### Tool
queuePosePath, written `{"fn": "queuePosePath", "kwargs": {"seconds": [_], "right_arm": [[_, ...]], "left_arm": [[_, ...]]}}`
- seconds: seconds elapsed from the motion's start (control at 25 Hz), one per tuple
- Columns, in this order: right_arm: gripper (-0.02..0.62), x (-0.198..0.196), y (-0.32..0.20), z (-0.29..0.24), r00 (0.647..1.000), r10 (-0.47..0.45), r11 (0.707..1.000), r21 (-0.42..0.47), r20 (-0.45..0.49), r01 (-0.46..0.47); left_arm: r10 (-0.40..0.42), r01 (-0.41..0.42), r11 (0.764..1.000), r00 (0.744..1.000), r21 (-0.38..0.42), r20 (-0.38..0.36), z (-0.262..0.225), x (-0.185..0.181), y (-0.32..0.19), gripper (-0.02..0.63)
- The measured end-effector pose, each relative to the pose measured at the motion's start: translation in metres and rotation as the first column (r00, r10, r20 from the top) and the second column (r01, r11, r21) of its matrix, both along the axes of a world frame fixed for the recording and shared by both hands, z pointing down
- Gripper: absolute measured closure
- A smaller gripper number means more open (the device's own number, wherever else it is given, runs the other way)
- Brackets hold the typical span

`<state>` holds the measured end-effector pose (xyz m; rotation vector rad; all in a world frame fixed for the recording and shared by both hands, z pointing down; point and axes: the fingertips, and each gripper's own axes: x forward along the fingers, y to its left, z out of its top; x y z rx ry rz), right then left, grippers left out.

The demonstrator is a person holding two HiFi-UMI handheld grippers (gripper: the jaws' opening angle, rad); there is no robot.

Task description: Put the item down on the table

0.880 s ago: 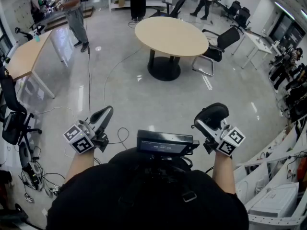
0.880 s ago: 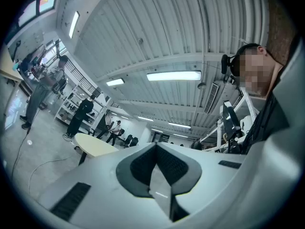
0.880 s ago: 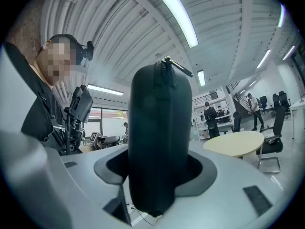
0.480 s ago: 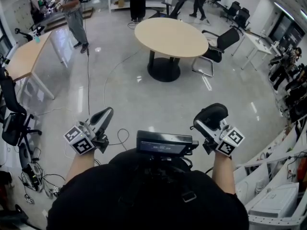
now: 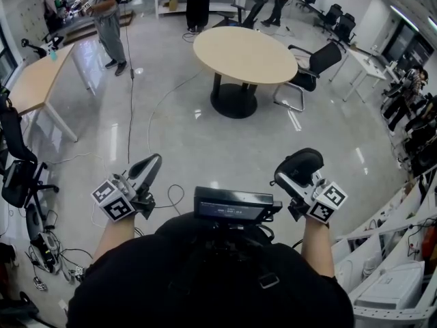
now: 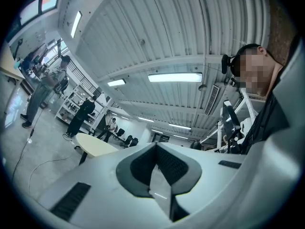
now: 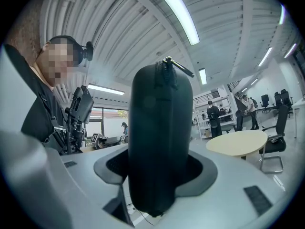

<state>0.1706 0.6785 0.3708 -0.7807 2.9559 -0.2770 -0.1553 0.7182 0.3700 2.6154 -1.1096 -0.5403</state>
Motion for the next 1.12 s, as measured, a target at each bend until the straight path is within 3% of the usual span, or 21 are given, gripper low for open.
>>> {"fn": "queuePosePath", "kwargs": {"seconds": [0.44,0.76,1.12], "right_arm": [[0.327,-0.080,-0.004,-0.010,1.000,-0.029,1.000,0.006,-0.012,0.029],[0.327,-0.175,-0.004,-0.015,0.998,-0.047,0.999,0.002,-0.030,0.047],[0.327,-0.199,-0.009,-0.011,0.998,-0.041,0.999,-0.022,-0.046,0.040]], "left_arm": [[-0.031,0.031,1.000,0.999,-0.002,-0.029,0.004,-0.081,0.008,0.604],[-0.058,0.057,0.998,0.997,-0.013,-0.048,0.008,-0.178,0.019,0.604],[-0.052,0.050,0.998,0.997,-0.033,-0.065,0.023,-0.204,0.016,0.604]]}}
